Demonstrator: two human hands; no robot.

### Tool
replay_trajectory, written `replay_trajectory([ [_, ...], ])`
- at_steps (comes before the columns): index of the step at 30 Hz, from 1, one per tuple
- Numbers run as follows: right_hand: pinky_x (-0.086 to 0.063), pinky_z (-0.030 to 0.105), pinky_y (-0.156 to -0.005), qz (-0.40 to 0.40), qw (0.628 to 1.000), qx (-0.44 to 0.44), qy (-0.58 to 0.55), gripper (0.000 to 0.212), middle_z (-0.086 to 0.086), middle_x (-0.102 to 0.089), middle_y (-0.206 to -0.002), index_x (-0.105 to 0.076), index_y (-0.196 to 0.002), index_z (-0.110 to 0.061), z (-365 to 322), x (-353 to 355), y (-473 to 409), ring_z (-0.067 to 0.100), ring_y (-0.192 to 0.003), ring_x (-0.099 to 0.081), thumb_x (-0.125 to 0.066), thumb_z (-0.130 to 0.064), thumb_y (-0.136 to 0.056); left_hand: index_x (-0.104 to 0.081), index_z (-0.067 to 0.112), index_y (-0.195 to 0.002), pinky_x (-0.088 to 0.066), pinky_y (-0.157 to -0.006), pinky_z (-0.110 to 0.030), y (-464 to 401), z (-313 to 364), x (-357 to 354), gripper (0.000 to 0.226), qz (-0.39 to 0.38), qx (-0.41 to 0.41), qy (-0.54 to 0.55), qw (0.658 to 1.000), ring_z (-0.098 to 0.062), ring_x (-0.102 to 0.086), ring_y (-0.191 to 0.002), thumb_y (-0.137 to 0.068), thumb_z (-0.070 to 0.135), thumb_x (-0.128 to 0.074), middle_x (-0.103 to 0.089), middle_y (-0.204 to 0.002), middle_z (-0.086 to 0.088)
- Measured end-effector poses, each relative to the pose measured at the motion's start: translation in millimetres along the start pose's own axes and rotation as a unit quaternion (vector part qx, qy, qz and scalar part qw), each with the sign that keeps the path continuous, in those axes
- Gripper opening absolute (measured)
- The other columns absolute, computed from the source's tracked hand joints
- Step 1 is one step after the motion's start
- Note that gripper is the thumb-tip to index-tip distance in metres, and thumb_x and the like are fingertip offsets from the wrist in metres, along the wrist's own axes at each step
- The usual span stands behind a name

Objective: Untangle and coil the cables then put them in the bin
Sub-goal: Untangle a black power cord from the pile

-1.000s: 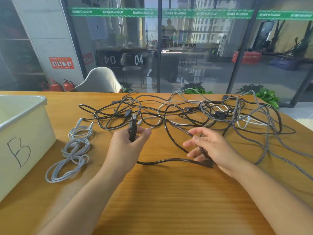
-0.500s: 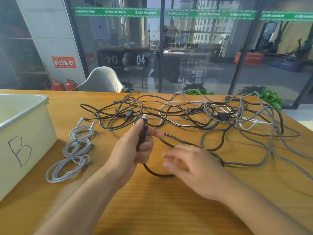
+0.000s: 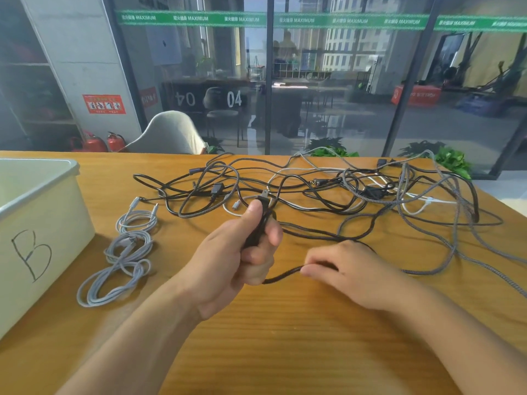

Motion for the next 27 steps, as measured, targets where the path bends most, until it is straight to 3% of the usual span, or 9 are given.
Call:
replay_trajectory([
  [3, -0.049, 0.033, -0.065, 0.073, 0.996, -0.057, 0.001, 0.038, -0.007, -0.064, -0.065, -0.062, -0.081, -0.04, 15.5, 8.5, 0.9, 0.01, -0.063, -0.058, -0.044, -0.073, -0.092, -0.066, 0.017, -0.079, -0.02, -0.047, -0.023, -0.1, -4.3, -1.8, 0.051, -0.046, 0.018, -0.024, 0.998, -0.009, -0.018, -0.046, -0.104, 0.053, -0.039, -0.023, -0.057, 0.005],
  [7, -0.032, 0.018, -0.049, 0.258, 0.963, -0.076, -0.008, 0.037, -0.027, -0.055, -0.051, -0.063, -0.07, -0.033, 3.9, 15.3, -0.7, -0.004, -0.056, -0.056, -0.063, -0.067, -0.087, -0.074, 0.015, -0.091, -0.018, -0.049, -0.024, -0.4, -11.6, -10.7, 0.054, -0.082, 0.049, -0.079, 0.992, -0.012, -0.018, -0.05, -0.103, 0.055, -0.038, -0.023, -0.059, 0.001],
  [10, -0.043, 0.03, -0.05, 0.339, 0.935, -0.053, -0.089, 0.038, -0.009, -0.057, -0.05, -0.065, -0.07, -0.023, -7.7, 13.6, 2.0, 0.009, -0.048, -0.052, -0.071, -0.055, -0.09, -0.074, 0.01, -0.108, -0.023, -0.049, -0.021, -2.2, -15.1, -13.3, 0.058, -0.062, 0.058, -0.109, 0.99, -0.014, -0.018, -0.054, -0.104, 0.054, -0.037, -0.024, -0.062, 0.001],
  [12, -0.045, 0.038, -0.051, 0.339, 0.928, -0.038, -0.151, 0.036, 0.0, -0.058, -0.054, -0.064, -0.071, -0.019, -20.4, 12.5, 4.4, 0.015, -0.049, -0.049, -0.071, -0.045, -0.095, -0.073, 0.012, -0.116, -0.024, -0.052, -0.022, -3.0, -17.0, -13.5, 0.058, -0.058, 0.06, -0.132, 0.988, -0.015, -0.018, -0.056, -0.103, 0.053, -0.035, -0.025, -0.063, 0.002],
  [16, -0.045, 0.013, -0.055, 0.292, 0.917, -0.01, -0.27, 0.028, 0.003, -0.064, -0.063, -0.067, -0.082, -0.012, -42.3, 9.2, 8.4, 0.003, -0.053, -0.06, -0.063, -0.027, -0.104, -0.071, 0.019, -0.125, -0.021, -0.058, -0.028, -5.8, -25.4, -14.9, 0.055, -0.037, 0.048, -0.171, 0.983, -0.018, -0.018, -0.059, -0.108, 0.051, -0.03, -0.028, -0.065, 0.003],
  [18, -0.052, 0.032, -0.061, 0.253, 0.928, 0.009, -0.272, 0.027, -0.005, -0.065, -0.066, -0.064, -0.084, -0.024, -45.5, 4.6, 7.8, 0.009, -0.06, -0.062, -0.053, -0.034, -0.107, -0.071, 0.023, -0.125, -0.019, -0.06, -0.032, -7.1, -27.3, -14.7, 0.053, -0.012, 0.036, -0.176, 0.984, -0.018, -0.019, -0.061, -0.109, 0.051, -0.029, -0.028, -0.068, 0.002],
  [21, -0.04, 0.047, -0.053, 0.208, 0.94, 0.034, -0.268, 0.025, 0.002, -0.049, -0.06, -0.053, -0.083, -0.031, -49.1, 0.5, 8.9, 0.024, -0.055, -0.044, -0.045, -0.037, -0.106, -0.075, 0.026, -0.104, -0.018, -0.062, -0.034, -7.5, -26.6, -14.4, 0.053, 0.028, 0.019, -0.175, 0.984, -0.017, -0.021, -0.061, -0.11, 0.05, -0.028, -0.028, -0.07, 0.0],
  [23, -0.039, 0.047, -0.053, 0.207, 0.95, 0.047, -0.229, 0.03, 0.006, -0.05, -0.06, -0.05, -0.083, -0.03, -53.9, -0.2, 11.1, 0.022, -0.053, -0.043, -0.043, -0.041, -0.109, -0.065, 0.023, -0.078, -0.017, -0.065, -0.038, -7.3, -27.1, -14.7, 0.055, 0.045, 0.014, -0.19, 0.981, -0.019, -0.021, -0.064, -0.109, 0.05, -0.029, -0.029, -0.071, -0.001],
  [27, -0.038, 0.042, -0.052, 0.221, 0.965, 0.041, -0.135, 0.044, -0.003, -0.048, -0.054, -0.052, -0.079, -0.023, -58.0, -3.4, 12.5, 0.02, -0.053, -0.045, -0.035, -0.052, -0.108, -0.04, 0.0, -0.086, -0.017, -0.068, -0.043, -8.7, -33.0, -13.6, 0.058, 0.058, 0.01, -0.176, 0.983, -0.024, -0.02, -0.07, -0.108, 0.053, -0.031, -0.027, -0.077, -0.006],
])
Point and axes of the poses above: each hand's wrist, its own y-axis away from the middle knuckle, its own x-axis out of the back of the hand, z = x × y, the point moved 1 cm from there along -y, towards the middle knuckle
